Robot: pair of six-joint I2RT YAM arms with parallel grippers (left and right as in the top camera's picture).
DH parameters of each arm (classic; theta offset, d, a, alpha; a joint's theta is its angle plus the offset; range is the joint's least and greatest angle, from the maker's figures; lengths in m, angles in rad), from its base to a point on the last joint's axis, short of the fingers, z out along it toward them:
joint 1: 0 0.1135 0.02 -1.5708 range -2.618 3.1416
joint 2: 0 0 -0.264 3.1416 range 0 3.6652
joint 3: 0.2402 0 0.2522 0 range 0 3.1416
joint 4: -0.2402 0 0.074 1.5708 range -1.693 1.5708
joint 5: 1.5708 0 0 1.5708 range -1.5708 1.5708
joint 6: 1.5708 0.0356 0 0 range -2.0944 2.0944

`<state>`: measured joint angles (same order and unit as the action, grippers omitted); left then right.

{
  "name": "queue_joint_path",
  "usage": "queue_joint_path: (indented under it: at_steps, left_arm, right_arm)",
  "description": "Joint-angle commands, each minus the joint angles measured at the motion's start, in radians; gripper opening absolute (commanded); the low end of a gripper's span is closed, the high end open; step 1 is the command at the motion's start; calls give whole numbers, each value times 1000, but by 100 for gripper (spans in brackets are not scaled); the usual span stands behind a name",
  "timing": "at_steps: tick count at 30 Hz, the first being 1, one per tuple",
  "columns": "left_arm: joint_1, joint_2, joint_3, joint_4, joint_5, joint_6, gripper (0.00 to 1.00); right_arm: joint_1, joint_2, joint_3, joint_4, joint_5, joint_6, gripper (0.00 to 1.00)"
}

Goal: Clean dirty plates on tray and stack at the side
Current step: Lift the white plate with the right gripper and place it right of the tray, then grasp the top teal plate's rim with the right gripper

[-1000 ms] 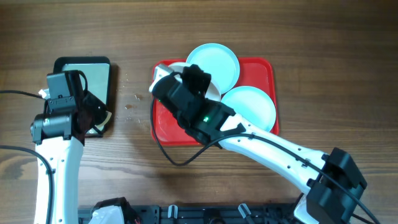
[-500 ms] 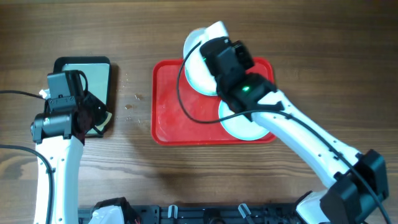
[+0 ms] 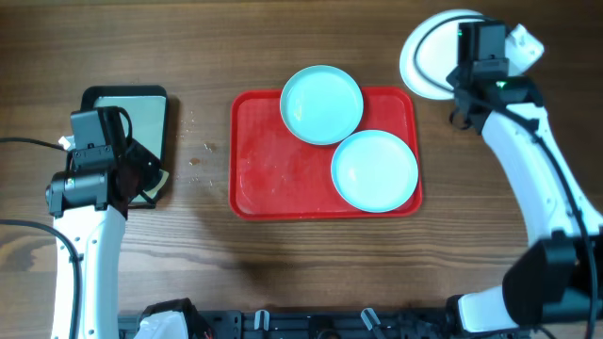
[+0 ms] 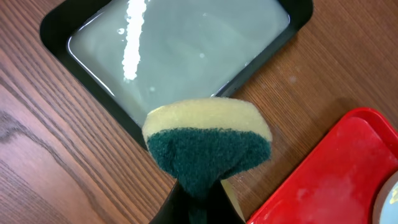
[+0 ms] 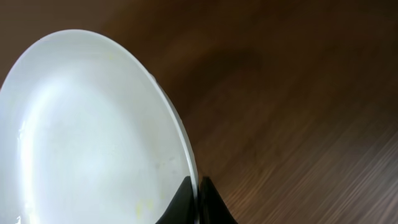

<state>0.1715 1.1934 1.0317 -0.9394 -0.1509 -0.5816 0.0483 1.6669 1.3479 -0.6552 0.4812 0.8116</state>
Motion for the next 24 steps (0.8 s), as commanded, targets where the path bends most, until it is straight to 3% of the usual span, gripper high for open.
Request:
queue_joint_path:
  at_steps: [1, 7, 13, 17, 19, 22, 24]
  left_arm:
    - [7, 1, 0, 2, 2, 1, 4]
    - [7, 1, 0, 1, 2, 1, 4]
    - [7, 1, 0, -5, 2, 1, 4]
    - [7, 1, 0, -5, 2, 1, 4]
    - [7, 1, 0, -5, 3, 1, 4]
    - [7, 1, 0, -5, 5, 1, 4]
    - [7, 1, 0, -5, 5, 1, 4]
  right_arm:
    - [-58, 68, -31, -7, -120, 283, 4]
    - [-82, 163, -32, -29, -73, 404, 4]
    - [-94, 206, -32, -58, -2, 362, 9]
    - [-94, 205, -32, -65, 47, 336, 19]
    - [-94, 204, -32, -64, 30, 328, 34]
    - [-91, 196, -32, -16, -63, 209, 40]
    - [-73, 187, -32, 158, -244, -135, 43]
